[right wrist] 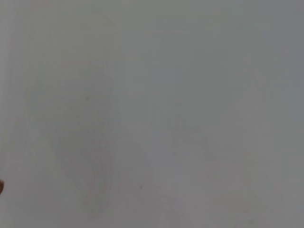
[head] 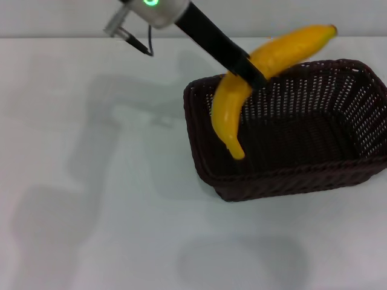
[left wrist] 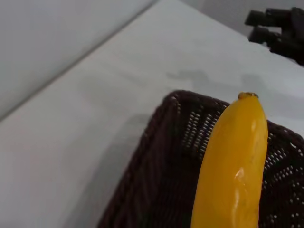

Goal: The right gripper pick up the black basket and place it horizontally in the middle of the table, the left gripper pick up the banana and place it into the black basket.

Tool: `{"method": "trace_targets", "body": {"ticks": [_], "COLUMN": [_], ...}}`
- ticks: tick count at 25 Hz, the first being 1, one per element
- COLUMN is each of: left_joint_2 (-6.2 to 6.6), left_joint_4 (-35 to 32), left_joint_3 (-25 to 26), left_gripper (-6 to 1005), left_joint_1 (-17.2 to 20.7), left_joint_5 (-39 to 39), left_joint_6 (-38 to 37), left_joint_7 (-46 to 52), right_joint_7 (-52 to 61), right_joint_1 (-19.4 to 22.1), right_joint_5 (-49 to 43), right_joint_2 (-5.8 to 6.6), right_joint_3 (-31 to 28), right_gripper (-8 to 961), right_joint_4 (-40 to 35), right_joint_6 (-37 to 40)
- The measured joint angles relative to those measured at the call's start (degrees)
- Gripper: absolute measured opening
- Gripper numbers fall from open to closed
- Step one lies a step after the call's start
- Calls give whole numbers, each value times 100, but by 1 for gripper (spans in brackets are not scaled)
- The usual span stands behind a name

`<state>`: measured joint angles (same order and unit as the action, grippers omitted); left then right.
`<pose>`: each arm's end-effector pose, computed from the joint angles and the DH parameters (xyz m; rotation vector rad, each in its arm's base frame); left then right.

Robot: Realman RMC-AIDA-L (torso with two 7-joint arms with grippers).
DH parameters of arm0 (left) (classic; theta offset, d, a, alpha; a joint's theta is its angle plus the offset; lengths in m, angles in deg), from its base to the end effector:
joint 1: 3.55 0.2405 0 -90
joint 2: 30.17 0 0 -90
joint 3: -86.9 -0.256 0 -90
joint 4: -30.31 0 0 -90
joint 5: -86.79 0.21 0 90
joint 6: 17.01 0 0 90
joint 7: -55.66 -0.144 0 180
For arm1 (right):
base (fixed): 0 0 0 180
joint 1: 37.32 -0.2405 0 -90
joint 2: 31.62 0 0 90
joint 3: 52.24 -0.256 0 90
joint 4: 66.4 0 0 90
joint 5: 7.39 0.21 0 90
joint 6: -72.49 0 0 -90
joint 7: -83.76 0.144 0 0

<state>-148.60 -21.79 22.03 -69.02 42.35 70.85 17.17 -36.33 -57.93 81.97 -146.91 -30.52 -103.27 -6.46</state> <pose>-0.0354 0.4136 -0.0233 -2.9155 -0.7894 0.1418 0.3453 0.3260 0.1209 -1.9022 0.4655 0.7650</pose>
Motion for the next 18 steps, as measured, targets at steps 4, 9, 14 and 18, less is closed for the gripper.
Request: {"method": "trace_targets", "body": {"ticks": [4,9,14,18], "left_joint_2": [-71,-54,-64,-68], "left_joint_4": [38,-467,-1745,-2506], "left_joint_3": [-184,-204,-235,-238], "left_gripper": [589,696,804,849], "left_joint_1": [71,468,1700,3104], "left_joint_5": [-42,-354,-1012,-1904], "left_joint_6": [-315,-642,-996,-1573], "left_joint_7": [52,-93,-627,-1342], "right_joint_7": [-7,-38,-414,-1075], "right_joint_1": [77,181,200,277], "right_joint_5": [3,3,243,756], "right_joint_2": [14,21,24,25], "right_joint_3": [-10,-26,-39,-46], "right_gripper": [373,376,379,381], "right_joint_4": [2,28,317,758], "right_joint_6": [-17,46,71,-10]}}
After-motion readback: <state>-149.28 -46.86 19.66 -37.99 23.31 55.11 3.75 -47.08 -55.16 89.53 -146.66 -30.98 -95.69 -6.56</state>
